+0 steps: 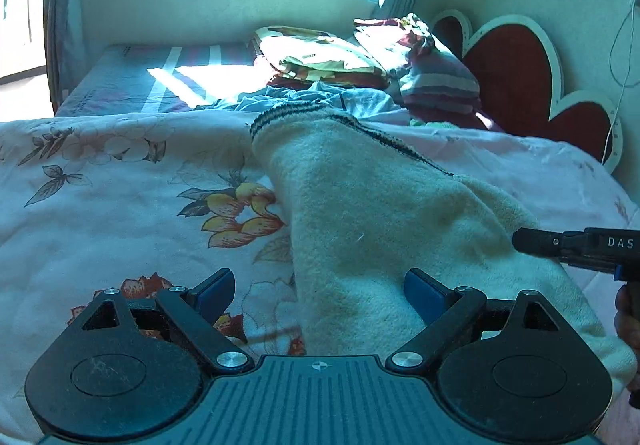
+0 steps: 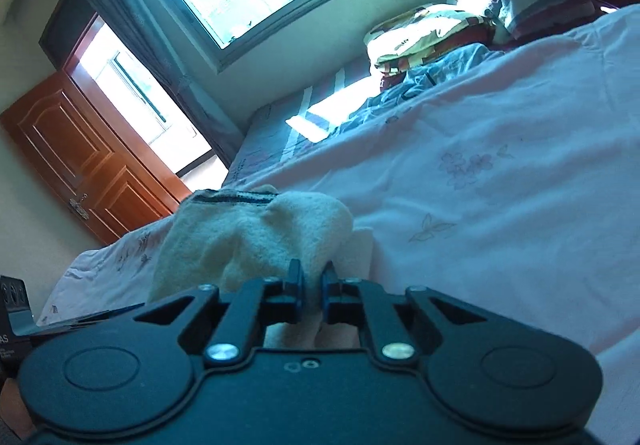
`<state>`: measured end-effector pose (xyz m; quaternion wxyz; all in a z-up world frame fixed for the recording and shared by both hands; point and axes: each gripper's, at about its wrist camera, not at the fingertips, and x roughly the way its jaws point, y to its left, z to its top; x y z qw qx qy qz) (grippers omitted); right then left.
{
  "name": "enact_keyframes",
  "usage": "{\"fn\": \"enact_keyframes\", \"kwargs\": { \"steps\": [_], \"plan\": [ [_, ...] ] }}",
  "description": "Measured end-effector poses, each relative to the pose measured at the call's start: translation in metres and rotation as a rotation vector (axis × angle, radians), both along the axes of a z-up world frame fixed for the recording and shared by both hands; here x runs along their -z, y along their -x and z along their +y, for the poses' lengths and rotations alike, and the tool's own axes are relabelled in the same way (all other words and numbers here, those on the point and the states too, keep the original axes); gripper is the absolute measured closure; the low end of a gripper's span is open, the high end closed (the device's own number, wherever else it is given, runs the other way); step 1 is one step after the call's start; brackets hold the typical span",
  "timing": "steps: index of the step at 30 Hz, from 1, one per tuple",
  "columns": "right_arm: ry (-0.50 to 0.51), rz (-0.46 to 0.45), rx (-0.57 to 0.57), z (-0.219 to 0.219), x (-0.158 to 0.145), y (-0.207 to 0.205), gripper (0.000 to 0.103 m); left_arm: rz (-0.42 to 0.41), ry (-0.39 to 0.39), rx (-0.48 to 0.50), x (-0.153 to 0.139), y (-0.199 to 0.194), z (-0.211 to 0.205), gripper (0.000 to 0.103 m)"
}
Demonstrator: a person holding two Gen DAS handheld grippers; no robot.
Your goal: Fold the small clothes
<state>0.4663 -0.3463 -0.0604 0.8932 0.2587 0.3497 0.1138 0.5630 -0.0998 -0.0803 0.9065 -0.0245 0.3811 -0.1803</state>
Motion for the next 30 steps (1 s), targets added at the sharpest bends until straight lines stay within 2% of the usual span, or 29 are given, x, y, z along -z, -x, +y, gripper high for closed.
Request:
{"fn": "enact_keyframes", "kwargs": {
  "steps": [5, 6, 7, 8, 10, 12, 15, 19, 20, 21, 22, 26, 30],
  "plan": [
    [0.006, 0.021, 0.013, 0.001, 0.006, 0.001, 0.095, 0.008, 0.002, -0.006, 0.005, 0.001, -0.001, 0.011],
    [0.013, 0.023, 0.014, 0.002, 0.001, 0.003, 0.092, 0.005, -0.002, -0.01, 0.001, 0.002, -0.001, 0.011],
    [0.036, 0.013, 0.029, 0.003, -0.008, 0.009, 0.078, -0.007, -0.002, -0.015, -0.004, 0.005, 0.0, 0.011],
    [0.065, -0.009, 0.039, 0.004, -0.016, 0.015, 0.073, -0.021, 0.007, -0.017, -0.009, 0.01, 0.003, 0.011],
    [0.101, -0.078, 0.006, 0.01, -0.036, 0.036, 0.072, -0.054, 0.057, -0.017, -0.019, 0.025, 0.013, 0.011],
    [0.129, -0.119, -0.052, 0.02, -0.051, 0.054, 0.075, -0.076, 0.102, -0.007, -0.026, 0.042, 0.021, 0.011],
    [0.188, -0.163, -0.184, 0.045, -0.063, 0.083, 0.079, -0.114, 0.121, 0.041, -0.033, 0.072, 0.027, 0.011],
    [0.322, -0.165, -0.288, 0.071, -0.059, 0.11, 0.081, -0.109, 0.067, 0.074, -0.029, 0.099, 0.026, 0.011],
    [0.355, -0.149, -0.297, 0.074, -0.054, 0.112, 0.082, -0.101, 0.043, 0.079, -0.026, 0.101, 0.025, 0.011],
    [0.381, -0.122, -0.29, 0.075, -0.049, 0.112, 0.089, -0.094, 0.032, 0.082, -0.024, 0.104, 0.025, 0.011],
    [0.405, -0.094, -0.269, 0.074, -0.043, 0.112, 0.102, -0.085, 0.03, 0.081, -0.022, 0.106, 0.026, 0.011],
    [0.368, -0.076, -0.214, 0.066, -0.032, 0.115, 0.103, -0.084, 0.021, 0.075, -0.017, 0.112, 0.029, 0.011],
    [0.429, -0.094, -0.201, 0.072, -0.025, 0.117, 0.103, -0.069, 0.044, 0.051, -0.009, 0.115, 0.033, 0.011]
  ]
}}
